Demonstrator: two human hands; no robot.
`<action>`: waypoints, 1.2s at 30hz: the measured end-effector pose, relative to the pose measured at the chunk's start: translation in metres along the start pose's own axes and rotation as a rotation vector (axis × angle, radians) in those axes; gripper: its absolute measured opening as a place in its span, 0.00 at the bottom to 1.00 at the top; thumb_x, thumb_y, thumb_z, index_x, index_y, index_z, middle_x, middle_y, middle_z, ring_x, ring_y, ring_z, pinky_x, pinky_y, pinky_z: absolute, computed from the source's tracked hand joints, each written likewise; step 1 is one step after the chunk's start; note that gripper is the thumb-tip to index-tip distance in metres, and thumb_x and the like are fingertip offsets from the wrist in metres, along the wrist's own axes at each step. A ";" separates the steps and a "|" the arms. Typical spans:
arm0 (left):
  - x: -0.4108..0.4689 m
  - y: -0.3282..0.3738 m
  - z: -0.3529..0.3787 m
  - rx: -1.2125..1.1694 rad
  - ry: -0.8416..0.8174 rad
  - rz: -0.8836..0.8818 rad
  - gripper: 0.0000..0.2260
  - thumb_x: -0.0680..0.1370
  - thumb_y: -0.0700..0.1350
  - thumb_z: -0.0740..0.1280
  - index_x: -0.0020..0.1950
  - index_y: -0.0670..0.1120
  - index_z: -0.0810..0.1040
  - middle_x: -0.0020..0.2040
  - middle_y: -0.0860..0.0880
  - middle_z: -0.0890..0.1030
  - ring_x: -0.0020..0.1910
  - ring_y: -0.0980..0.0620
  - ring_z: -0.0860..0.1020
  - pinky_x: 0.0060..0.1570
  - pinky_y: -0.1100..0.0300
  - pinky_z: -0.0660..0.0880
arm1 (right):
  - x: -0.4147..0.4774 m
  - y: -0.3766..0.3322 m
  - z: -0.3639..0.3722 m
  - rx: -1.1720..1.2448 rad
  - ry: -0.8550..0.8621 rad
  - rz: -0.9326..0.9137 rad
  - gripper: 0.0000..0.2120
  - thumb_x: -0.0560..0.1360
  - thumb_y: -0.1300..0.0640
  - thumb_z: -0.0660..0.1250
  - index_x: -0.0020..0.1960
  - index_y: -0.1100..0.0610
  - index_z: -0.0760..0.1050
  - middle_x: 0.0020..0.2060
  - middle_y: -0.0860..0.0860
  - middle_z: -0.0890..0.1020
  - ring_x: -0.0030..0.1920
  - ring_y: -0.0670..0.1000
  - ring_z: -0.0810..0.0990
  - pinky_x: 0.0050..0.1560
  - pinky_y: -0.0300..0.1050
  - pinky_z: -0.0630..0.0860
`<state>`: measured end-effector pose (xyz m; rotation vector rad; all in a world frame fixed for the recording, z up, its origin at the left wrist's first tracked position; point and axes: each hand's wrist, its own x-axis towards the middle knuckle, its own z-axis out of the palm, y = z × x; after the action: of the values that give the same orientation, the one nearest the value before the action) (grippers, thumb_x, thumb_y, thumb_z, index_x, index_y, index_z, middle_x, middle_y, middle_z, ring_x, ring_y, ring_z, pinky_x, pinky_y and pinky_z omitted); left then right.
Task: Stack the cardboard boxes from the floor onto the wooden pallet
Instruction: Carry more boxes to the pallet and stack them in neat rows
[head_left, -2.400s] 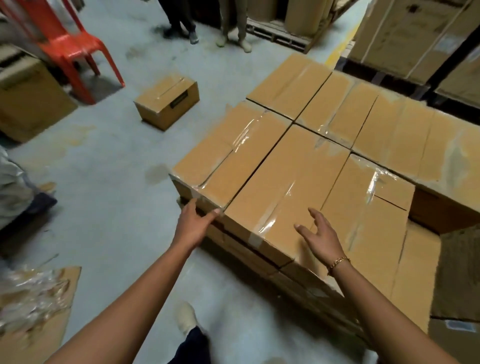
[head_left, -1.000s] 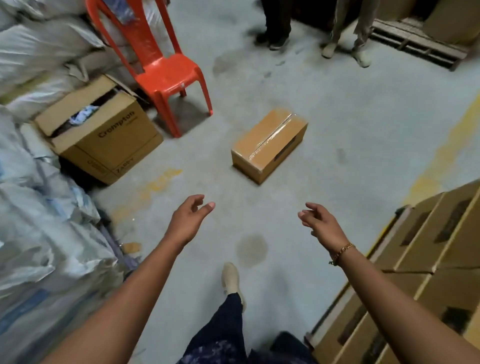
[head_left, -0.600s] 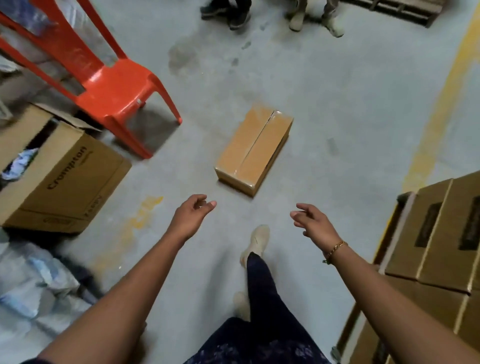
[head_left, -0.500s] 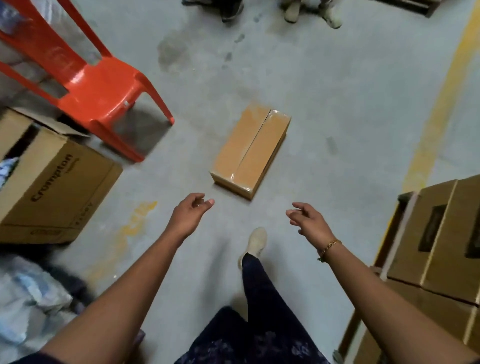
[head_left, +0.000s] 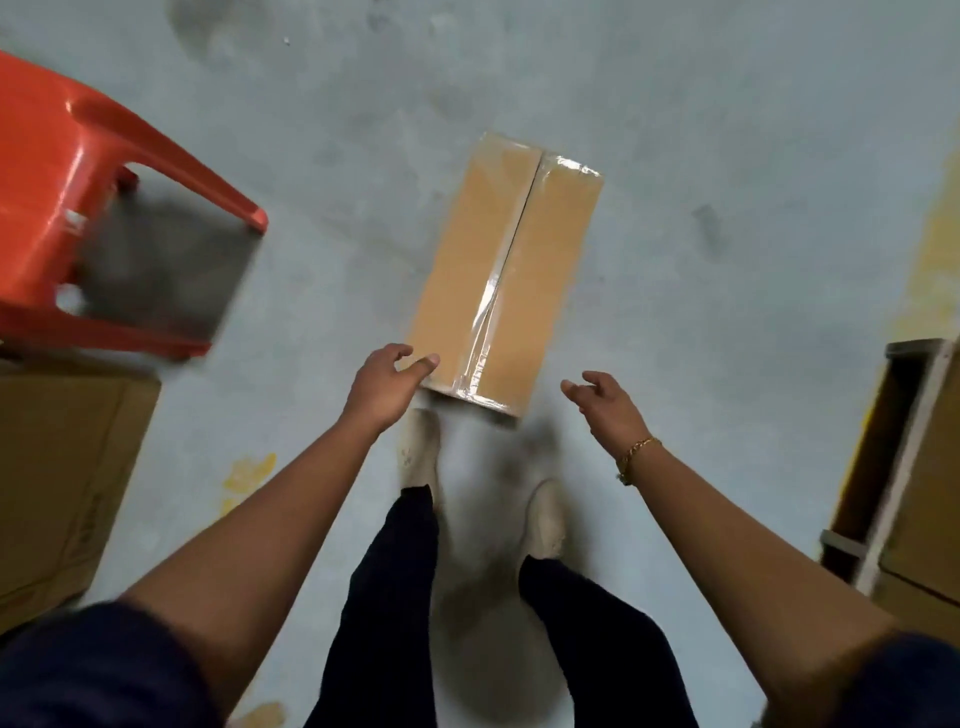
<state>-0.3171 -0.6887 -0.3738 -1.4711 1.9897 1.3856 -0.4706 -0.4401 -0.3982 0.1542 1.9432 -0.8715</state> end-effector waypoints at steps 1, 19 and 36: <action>0.031 -0.005 0.006 0.017 -0.015 0.002 0.27 0.80 0.61 0.69 0.74 0.47 0.74 0.74 0.47 0.73 0.70 0.47 0.73 0.63 0.57 0.67 | 0.025 0.003 0.010 0.006 0.020 0.017 0.29 0.81 0.43 0.67 0.77 0.54 0.66 0.54 0.48 0.81 0.53 0.47 0.77 0.59 0.47 0.72; 0.269 -0.086 0.086 -0.079 -0.018 0.014 0.24 0.72 0.65 0.76 0.62 0.58 0.75 0.56 0.55 0.82 0.56 0.50 0.81 0.60 0.51 0.77 | 0.232 0.079 0.121 0.365 0.167 0.004 0.29 0.75 0.38 0.72 0.72 0.43 0.69 0.59 0.41 0.80 0.57 0.48 0.80 0.61 0.51 0.76; -0.123 0.174 -0.019 0.085 -0.383 0.411 0.23 0.74 0.69 0.70 0.67 0.63 0.77 0.53 0.62 0.85 0.54 0.57 0.83 0.56 0.53 0.80 | -0.256 -0.019 -0.071 0.564 0.616 0.059 0.32 0.72 0.33 0.72 0.71 0.45 0.73 0.57 0.43 0.84 0.57 0.47 0.82 0.62 0.54 0.79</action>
<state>-0.4084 -0.6336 -0.1879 -0.7093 2.1263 1.5710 -0.3955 -0.3466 -0.1600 0.8958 2.1660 -1.4361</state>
